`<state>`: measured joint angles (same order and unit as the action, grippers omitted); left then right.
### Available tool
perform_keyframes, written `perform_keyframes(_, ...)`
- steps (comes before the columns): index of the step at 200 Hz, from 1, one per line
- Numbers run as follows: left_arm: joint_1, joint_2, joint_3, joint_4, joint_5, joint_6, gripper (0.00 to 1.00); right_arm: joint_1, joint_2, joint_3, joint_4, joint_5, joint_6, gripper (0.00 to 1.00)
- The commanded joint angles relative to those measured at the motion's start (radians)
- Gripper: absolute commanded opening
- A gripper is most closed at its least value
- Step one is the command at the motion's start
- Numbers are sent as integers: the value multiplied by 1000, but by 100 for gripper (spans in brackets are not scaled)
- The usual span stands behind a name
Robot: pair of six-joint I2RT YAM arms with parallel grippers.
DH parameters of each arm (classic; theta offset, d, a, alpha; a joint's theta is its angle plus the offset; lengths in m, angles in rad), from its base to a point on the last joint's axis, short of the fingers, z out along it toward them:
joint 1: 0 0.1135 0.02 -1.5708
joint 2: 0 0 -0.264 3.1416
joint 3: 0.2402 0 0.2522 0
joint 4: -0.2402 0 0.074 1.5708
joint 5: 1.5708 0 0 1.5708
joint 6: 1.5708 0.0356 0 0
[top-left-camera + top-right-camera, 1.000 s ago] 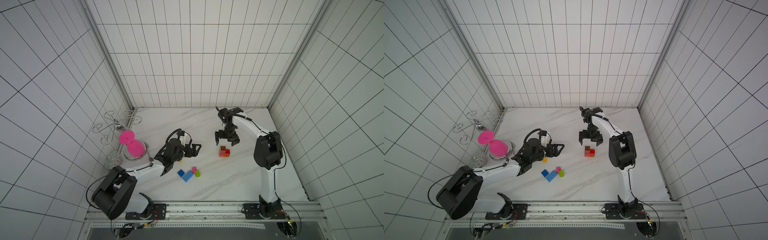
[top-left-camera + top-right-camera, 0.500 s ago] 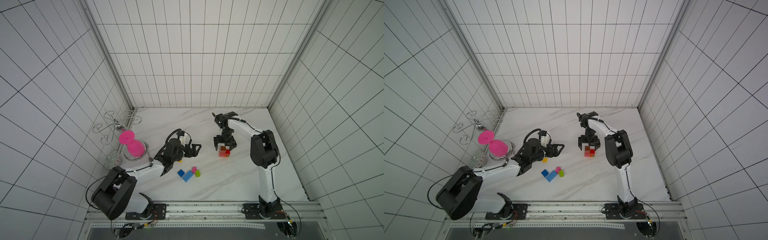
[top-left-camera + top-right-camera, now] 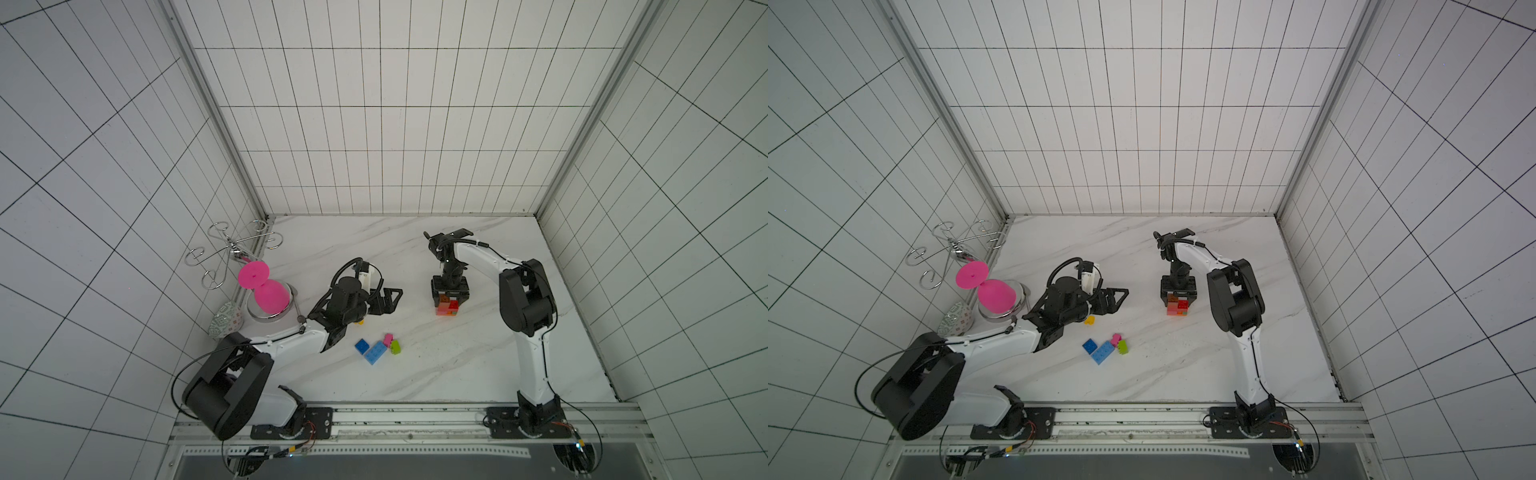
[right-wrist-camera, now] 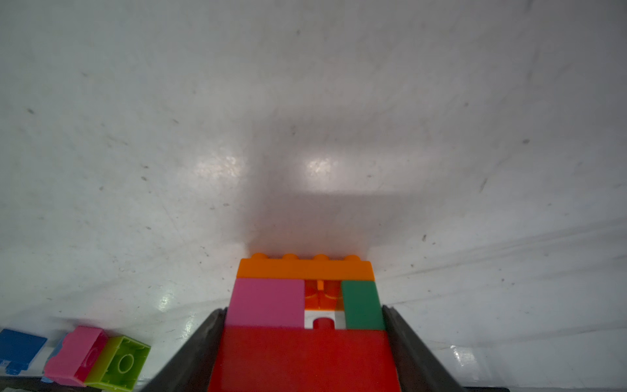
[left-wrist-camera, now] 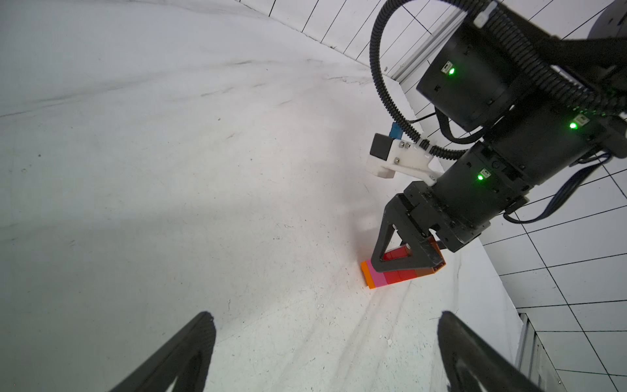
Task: Assemble the letter p with lego
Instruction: Pick up the lego brick from the center of the board.
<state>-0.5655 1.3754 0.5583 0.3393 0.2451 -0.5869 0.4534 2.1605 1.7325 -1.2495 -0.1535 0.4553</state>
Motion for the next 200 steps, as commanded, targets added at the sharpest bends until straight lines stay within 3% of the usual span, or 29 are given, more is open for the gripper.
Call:
perform_keyframes(1, 6, -24, -12, 14, 6, -5, 97, 8, -23, -49, 16, 1, 1, 52)
perform_keyframes(34, 6, -38, -12, 14, 11, -1, 97, 9, -100, -78, 74, 29, -29, 48)
perform_keyframes(87, 6, -100, -41, 14, -35, 45, 97, -1, -255, -227, 369, 54, -91, 44)
perform_keyframes(161, 6, -105, -49, 19, -71, 83, 97, -42, -259, -285, 633, 151, -200, 41)
perform_keyframes(200, 6, -115, -45, 10, -72, 85, 97, -118, -288, -342, 743, 121, -219, 41)
